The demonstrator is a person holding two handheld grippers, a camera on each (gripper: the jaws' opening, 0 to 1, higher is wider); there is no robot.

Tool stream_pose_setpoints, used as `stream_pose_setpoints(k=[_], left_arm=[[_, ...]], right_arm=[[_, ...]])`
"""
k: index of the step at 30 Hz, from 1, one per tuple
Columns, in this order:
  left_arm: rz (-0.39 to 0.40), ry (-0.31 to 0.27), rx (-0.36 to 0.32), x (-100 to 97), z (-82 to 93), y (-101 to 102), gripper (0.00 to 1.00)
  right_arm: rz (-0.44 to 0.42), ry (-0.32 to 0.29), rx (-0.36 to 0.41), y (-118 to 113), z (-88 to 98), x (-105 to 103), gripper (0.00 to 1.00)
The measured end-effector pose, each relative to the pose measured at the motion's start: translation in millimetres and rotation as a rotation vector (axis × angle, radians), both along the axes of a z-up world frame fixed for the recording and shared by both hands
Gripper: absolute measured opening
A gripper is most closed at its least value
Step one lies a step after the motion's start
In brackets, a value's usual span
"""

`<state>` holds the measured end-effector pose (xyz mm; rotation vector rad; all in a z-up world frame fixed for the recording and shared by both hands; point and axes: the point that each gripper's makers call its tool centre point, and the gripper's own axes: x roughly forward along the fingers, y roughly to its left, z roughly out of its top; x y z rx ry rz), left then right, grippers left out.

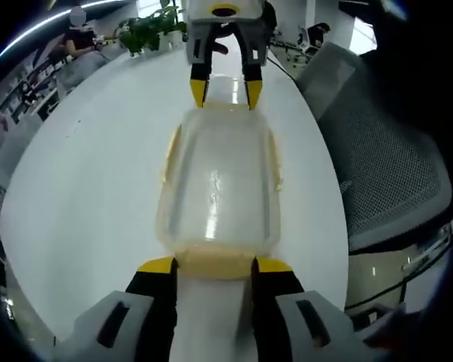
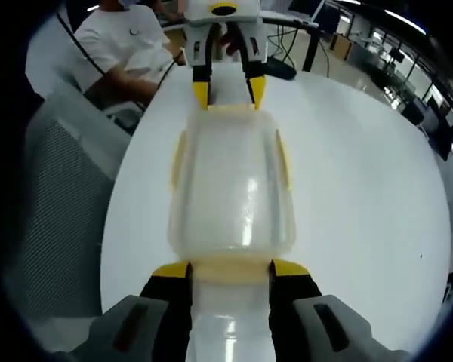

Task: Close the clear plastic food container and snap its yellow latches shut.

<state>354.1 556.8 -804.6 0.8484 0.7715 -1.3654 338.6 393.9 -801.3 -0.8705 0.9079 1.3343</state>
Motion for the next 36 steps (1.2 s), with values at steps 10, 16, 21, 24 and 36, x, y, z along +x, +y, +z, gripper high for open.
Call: stream_pose_setpoints(k=[10, 16, 21, 24, 36], left_arm=[[0.016, -0.021, -0.01, 4.8, 21.8, -2, 0.37], [0.015, -0.024, -0.017, 4.9, 29.7, -3, 0.37], [0.018, -0.03, -0.017, 6.5, 33.2, -9, 0.37], [0.019, -0.029, -0.018, 7.8, 36.8, -14, 0.37], [0.046, -0.036, -0.014, 5.3, 41.1, -35, 0.37]], right_arm=[[0.006, -0.024, 0.011, -1, 23.7, 8, 0.39], [0.005, -0.012, 0.025, -3, 31.0, 8, 0.39], [0.002, -0.022, 0.023, -8, 37.8, 9, 0.39], [0.0, -0.022, 0.022, -13, 40.2, 10, 0.39], [0.024, -0.025, 0.026, -34, 41.1, 11, 0.39]])
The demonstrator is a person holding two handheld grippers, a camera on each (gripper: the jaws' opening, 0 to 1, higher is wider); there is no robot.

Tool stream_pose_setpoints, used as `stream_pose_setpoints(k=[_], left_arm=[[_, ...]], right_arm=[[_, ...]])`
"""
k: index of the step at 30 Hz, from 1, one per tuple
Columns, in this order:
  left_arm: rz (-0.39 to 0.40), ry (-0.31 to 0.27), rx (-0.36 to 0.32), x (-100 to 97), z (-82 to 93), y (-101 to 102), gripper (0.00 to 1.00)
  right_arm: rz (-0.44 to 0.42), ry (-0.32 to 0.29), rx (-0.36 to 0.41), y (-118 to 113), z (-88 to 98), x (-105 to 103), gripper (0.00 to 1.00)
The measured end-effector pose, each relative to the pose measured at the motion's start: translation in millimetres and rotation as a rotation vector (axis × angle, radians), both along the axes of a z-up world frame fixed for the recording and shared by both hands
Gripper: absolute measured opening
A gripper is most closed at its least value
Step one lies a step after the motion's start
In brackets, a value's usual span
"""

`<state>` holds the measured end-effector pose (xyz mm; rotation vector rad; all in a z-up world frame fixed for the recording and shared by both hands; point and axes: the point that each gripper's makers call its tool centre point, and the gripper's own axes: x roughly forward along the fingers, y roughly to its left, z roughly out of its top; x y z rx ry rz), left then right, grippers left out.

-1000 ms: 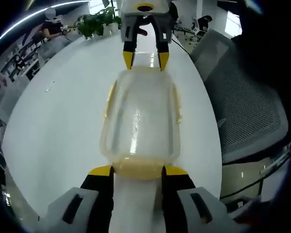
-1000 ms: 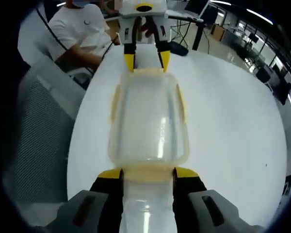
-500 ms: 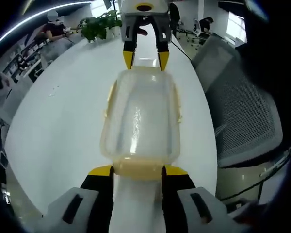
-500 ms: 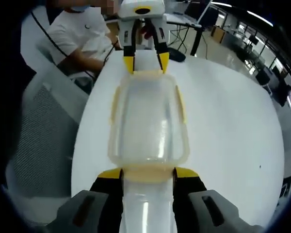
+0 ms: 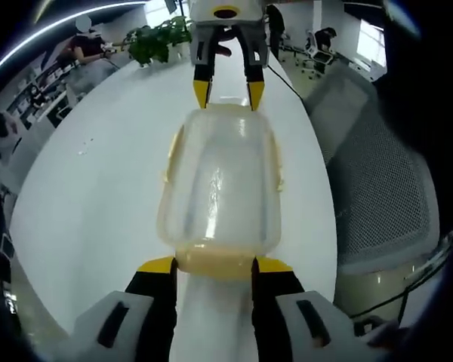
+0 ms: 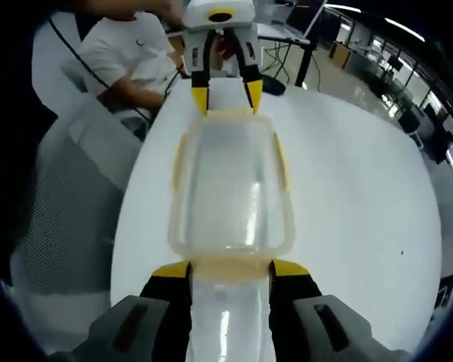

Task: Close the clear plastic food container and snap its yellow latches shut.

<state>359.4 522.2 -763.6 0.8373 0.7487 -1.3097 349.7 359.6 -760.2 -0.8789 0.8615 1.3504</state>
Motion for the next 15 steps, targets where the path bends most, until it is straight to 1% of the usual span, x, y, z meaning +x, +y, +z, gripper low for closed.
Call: stream_pose_setpoints(k=[3, 8, 12, 15], left_arm=[[0.013, 0.01, 0.0, -2.2, 0.8, -8, 0.37], [0.017, 0.009, -0.004, -3.1, 1.0, -21, 0.37], [0.02, 0.015, -0.007, -5.3, 3.2, -35, 0.37], [0.018, 0.017, -0.004, -4.6, 2.7, -42, 0.37]], right_arm=[[0.016, -0.005, 0.005, -9, 0.2, 0, 0.39], [0.011, 0.003, 0.024, -23, 3.0, -1, 0.39], [0.018, -0.002, 0.017, -35, 3.2, -2, 0.39], [0.017, 0.0, 0.02, -43, 3.8, -3, 0.39]])
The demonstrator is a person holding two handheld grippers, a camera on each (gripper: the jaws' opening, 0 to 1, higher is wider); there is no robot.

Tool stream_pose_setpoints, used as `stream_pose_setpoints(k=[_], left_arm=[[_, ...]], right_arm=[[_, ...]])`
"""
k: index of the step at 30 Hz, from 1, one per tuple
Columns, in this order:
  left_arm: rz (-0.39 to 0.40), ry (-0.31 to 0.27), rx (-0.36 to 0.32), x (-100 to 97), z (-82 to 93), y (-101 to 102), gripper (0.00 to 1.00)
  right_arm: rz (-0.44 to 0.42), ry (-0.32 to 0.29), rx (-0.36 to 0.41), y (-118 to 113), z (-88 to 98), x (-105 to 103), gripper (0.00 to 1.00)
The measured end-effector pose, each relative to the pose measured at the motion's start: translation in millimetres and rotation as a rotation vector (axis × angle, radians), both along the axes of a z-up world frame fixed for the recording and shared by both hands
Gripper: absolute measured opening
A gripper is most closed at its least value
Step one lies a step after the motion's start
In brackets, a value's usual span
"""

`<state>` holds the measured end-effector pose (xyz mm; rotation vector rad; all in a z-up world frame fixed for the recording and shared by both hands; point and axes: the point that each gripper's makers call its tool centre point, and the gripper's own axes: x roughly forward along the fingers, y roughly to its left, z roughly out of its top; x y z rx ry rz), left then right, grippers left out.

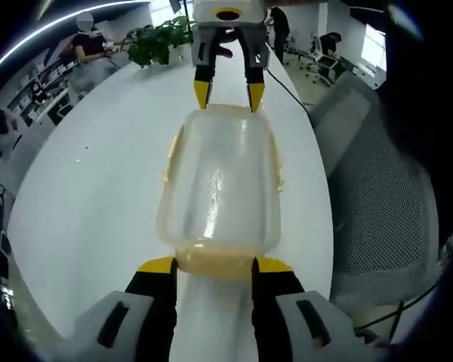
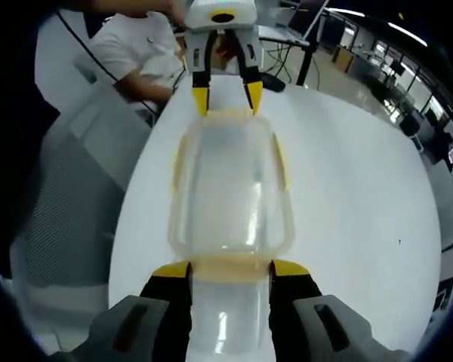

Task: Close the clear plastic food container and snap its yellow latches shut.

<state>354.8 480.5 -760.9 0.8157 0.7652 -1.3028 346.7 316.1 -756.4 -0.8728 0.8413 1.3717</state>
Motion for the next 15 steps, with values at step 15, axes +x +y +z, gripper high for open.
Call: stream_pose_setpoints(k=[15], left_arm=[[-0.005, -0.003, 0.013, -1.8, 1.4, -40, 0.37]], right_arm=[[-0.006, -0.002, 0.005, -39, -0.8, -1, 0.39]])
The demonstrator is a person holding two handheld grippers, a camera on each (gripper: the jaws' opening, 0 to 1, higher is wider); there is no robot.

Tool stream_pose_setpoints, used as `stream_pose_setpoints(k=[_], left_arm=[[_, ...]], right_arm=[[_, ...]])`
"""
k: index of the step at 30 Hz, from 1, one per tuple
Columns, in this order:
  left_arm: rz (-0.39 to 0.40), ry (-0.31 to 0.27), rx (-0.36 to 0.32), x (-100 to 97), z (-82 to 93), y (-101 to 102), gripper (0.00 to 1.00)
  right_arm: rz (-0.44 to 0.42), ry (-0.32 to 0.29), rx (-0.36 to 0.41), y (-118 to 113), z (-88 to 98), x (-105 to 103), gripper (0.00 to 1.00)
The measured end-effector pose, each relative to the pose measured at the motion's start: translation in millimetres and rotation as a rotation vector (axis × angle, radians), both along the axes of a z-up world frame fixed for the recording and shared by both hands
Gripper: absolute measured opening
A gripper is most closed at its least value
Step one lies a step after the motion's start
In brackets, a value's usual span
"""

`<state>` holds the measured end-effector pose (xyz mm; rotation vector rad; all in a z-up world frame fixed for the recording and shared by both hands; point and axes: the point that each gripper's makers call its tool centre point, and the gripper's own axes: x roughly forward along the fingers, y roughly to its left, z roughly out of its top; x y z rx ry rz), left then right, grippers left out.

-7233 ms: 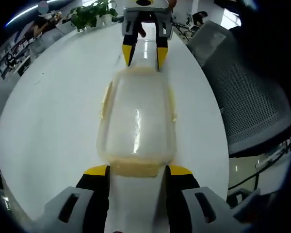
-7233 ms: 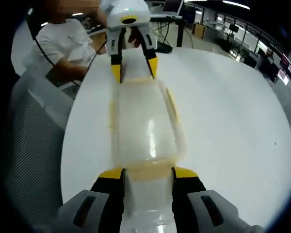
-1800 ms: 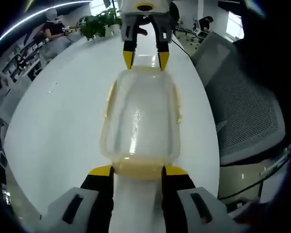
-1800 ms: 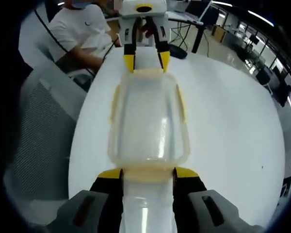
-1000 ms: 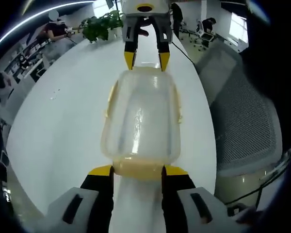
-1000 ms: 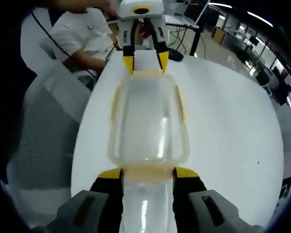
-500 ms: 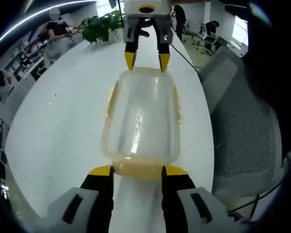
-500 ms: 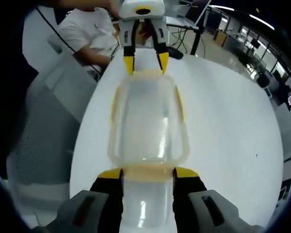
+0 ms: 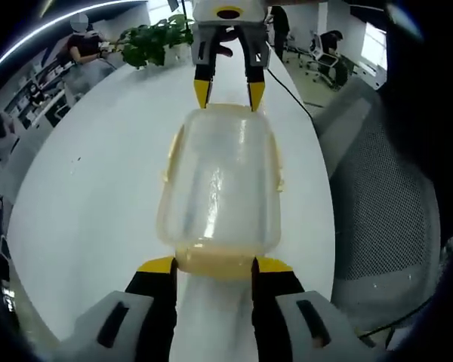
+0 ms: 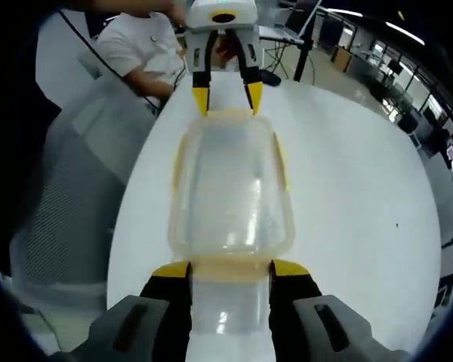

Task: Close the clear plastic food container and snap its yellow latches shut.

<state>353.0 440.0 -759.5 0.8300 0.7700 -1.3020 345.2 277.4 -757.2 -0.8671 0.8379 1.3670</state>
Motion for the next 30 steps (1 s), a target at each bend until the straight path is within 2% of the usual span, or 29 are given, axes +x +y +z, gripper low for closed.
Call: stream_pose_setpoints(k=[19, 30], left_arm=[[0.0, 0.011, 0.001, -1.0, -7.2, -57, 0.37], [-0.002, 0.024, 0.005, -1.0, -12.8, -83, 0.37]], right_arm=[[0.0, 0.005, -0.004, -56, -6.8, 0, 0.39], [-0.005, 0.017, 0.003, -84, -12.7, -2, 0.39]])
